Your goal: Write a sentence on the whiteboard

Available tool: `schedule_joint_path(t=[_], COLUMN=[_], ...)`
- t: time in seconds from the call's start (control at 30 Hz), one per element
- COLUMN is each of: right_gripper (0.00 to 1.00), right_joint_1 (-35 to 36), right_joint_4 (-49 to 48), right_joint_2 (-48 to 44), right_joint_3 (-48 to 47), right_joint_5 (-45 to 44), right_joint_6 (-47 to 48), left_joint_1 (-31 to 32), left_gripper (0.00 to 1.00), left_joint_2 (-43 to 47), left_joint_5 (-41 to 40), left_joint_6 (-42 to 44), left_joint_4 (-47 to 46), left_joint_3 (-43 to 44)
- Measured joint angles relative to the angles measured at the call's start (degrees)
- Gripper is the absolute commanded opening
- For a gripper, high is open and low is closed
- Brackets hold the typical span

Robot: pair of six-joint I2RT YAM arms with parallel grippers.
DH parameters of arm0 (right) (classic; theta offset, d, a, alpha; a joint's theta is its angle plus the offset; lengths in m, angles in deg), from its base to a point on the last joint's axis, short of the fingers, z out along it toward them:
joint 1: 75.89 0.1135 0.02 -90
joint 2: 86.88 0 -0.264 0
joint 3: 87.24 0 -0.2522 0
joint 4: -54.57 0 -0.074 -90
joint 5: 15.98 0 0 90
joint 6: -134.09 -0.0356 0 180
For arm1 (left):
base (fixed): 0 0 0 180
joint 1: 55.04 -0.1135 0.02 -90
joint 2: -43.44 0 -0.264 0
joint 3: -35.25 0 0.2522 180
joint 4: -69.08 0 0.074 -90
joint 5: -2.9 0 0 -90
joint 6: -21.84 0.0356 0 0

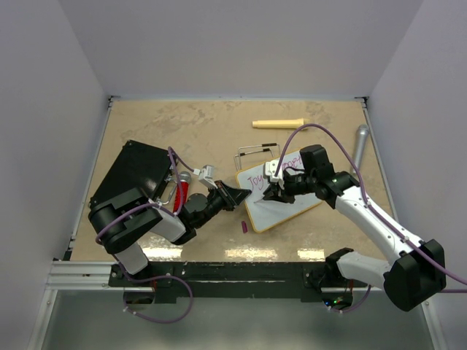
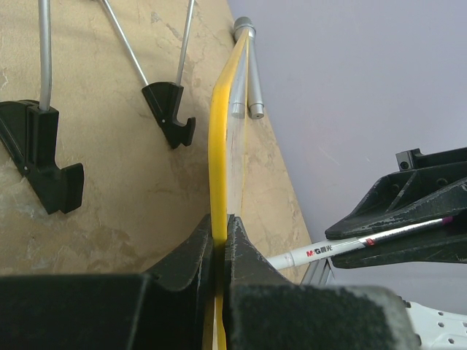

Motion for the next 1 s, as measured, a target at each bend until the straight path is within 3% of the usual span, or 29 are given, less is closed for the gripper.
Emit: schedule_joint_path(t=[1.0], right_gripper=[0.0], right_joint_1=[1.01], right_joint_4=[-1.18], right_joint_2=[0.5], right_joint_3=[0.0], right_joint_5=[-4.17], right_joint_6=[-3.04], left_joint_1=[-0.02], left_gripper=[0.0], left_joint_2=[-0.22], left_joint_5=[-0.28], left_joint_6=[-0.52], left_joint_4=[0.31], left_joint_3=[-0.02])
